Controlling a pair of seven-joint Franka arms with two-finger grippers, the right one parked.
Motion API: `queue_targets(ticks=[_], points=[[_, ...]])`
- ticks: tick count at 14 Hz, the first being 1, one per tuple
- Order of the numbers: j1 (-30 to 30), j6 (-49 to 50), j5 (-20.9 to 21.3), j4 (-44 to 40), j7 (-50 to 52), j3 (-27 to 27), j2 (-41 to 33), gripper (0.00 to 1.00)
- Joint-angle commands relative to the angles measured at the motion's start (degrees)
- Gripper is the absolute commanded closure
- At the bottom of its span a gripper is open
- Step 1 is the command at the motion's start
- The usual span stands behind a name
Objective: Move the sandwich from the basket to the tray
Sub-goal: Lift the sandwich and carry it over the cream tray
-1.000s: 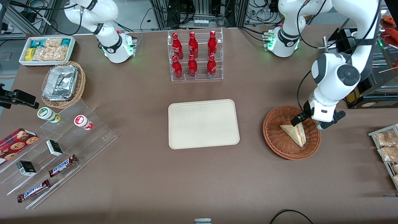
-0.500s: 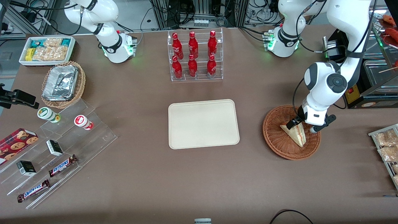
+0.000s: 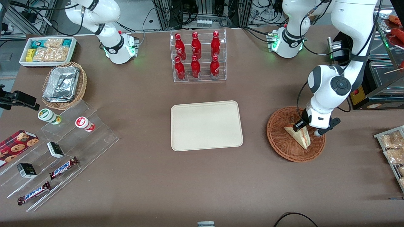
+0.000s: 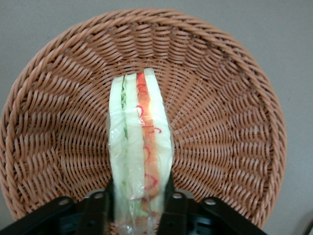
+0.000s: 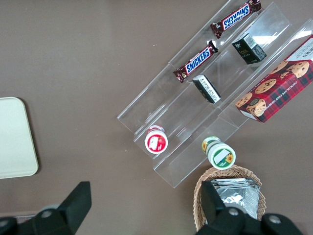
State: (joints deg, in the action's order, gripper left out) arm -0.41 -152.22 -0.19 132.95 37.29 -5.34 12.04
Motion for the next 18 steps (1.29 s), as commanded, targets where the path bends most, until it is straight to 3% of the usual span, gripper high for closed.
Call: queue_targets(ticks=[1,4,6,8,11,16,18], points=[[0.1,3.0,0.9,-2.4,0.9,0.1,-2.0,1.0],[-0.5,17.9,1.0,-14.2,1.1,-0.8,-2.9,1.0],[-1.1,30.4,1.0,-25.3,1.4,-4.1,-1.8,1.0],[-2.0,36.9,0.9,-33.5,3.4,-8.8,0.4,1.0],[-6.3,40.8,2.9,-40.9,7.1,-14.4,5.3,1.0],[-18.7,39.1,3.2,-45.0,12.0,-14.4,13.4,1.0],[-23.7,36.0,6.0,-47.2,13.7,-14.2,18.2,1.0]])
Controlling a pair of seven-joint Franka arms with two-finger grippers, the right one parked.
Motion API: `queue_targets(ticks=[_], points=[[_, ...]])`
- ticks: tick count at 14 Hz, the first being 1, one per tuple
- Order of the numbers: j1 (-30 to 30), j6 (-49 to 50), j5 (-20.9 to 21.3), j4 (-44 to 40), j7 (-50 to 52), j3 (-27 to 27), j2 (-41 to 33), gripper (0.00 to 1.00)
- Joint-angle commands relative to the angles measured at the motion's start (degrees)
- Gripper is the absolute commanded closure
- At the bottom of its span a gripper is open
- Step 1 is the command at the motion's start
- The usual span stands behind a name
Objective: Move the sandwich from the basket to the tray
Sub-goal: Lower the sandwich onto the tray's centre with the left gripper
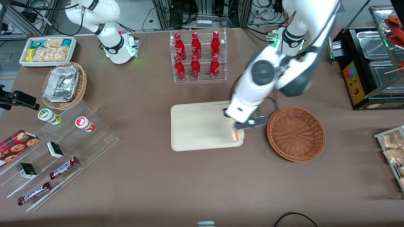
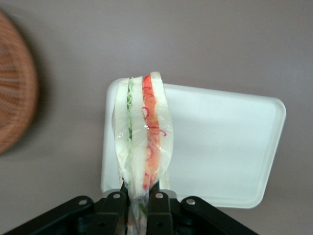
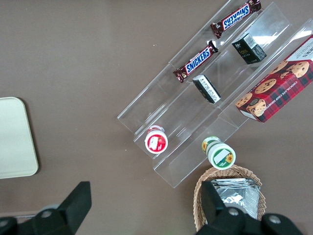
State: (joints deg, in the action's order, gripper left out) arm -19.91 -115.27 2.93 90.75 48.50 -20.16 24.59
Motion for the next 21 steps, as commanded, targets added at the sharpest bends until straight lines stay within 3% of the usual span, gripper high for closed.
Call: queue_targets(ticks=[1,3,9,15,16,17,18,19,21], points=[[-5.6,-1.8,5.0,-5.4,5.4,0.7,7.5,1.0],[-7.7,-5.5,9.0,-6.2,7.7,0.6,10.6,1.0],[-11.3,-11.8,12.6,-6.1,8.1,0.9,15.6,1.0],[-12.3,-11.7,13.0,-5.5,8.5,0.9,17.9,1.0],[-12.3,-11.7,12.9,-5.5,9.0,0.9,18.1,0.93],[-12.3,-11.7,12.9,-5.5,9.9,0.9,18.2,0.65],[-12.3,-11.7,12.9,-5.6,10.2,0.9,18.0,0.15],[-12.3,-11.4,12.9,-5.7,10.2,0.9,17.8,0.0],[-12.3,-8.9,12.9,-5.6,10.3,1.0,15.9,0.0]])
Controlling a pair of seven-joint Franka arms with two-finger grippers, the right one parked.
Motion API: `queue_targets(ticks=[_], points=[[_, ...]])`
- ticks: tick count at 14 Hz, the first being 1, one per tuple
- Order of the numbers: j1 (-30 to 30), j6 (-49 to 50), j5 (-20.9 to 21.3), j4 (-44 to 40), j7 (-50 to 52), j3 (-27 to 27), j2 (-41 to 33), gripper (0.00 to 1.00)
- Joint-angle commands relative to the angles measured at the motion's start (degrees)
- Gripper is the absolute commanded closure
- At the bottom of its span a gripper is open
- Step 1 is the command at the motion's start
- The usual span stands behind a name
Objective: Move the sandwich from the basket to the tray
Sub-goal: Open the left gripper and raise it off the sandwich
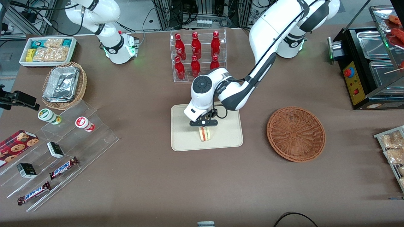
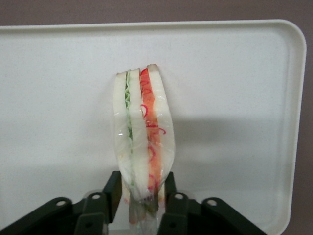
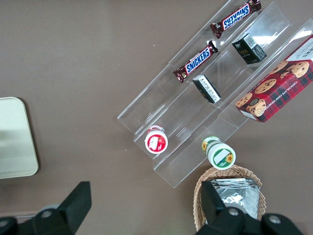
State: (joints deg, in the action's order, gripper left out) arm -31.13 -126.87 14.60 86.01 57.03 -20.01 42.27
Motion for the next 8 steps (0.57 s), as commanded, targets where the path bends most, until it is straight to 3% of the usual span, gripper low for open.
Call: queue_targets(ticks=[1,4,8], points=[[-0.8,6.2,1.0,-1.0,1.8,0.8,-4.4,0.0],[0.4,12.0,0.2,-1.2,3.2,1.1,-13.4,0.0],[6.9,21.4,-2.4,-1.3,3.0,1.3,-22.3,0.0]])
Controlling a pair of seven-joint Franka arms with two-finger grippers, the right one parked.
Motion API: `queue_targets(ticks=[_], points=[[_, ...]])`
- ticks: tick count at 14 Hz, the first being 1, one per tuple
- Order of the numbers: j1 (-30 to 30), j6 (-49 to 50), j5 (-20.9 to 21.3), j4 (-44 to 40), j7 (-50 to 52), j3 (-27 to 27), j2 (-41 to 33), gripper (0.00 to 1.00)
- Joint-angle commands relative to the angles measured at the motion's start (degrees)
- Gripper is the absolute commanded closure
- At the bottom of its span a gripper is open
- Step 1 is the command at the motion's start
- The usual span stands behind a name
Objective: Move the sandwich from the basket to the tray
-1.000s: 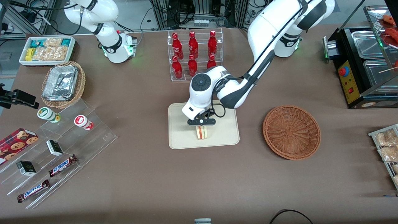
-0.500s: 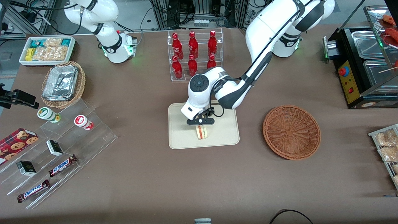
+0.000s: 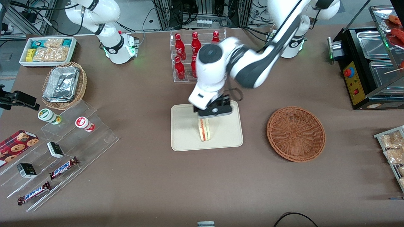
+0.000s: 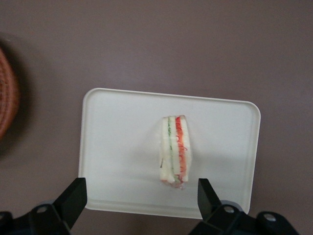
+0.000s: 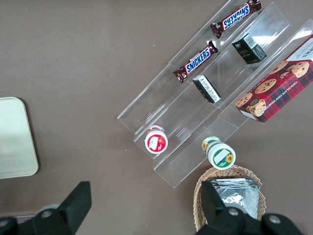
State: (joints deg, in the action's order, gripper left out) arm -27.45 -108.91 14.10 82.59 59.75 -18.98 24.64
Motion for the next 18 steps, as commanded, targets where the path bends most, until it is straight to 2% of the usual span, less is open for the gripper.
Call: queue_targets(ticks=[1,5,8,10,13,18], points=[[5.9,6.0,-2.9,2.3,-2.1,0.2,-6.9,0.0],[16.3,16.8,-8.0,2.6,-20.3,0.3,-13.7,0.0],[23.0,21.4,-8.4,3.6,-35.4,0.7,-17.6,0.0],[24.1,21.4,-9.0,6.0,-42.5,5.2,-20.8,0.0],[24.0,21.2,-14.9,8.1,-54.9,14.6,-23.9,0.0],[24.2,21.4,-15.6,8.1,-61.7,19.2,-24.0,0.0]])
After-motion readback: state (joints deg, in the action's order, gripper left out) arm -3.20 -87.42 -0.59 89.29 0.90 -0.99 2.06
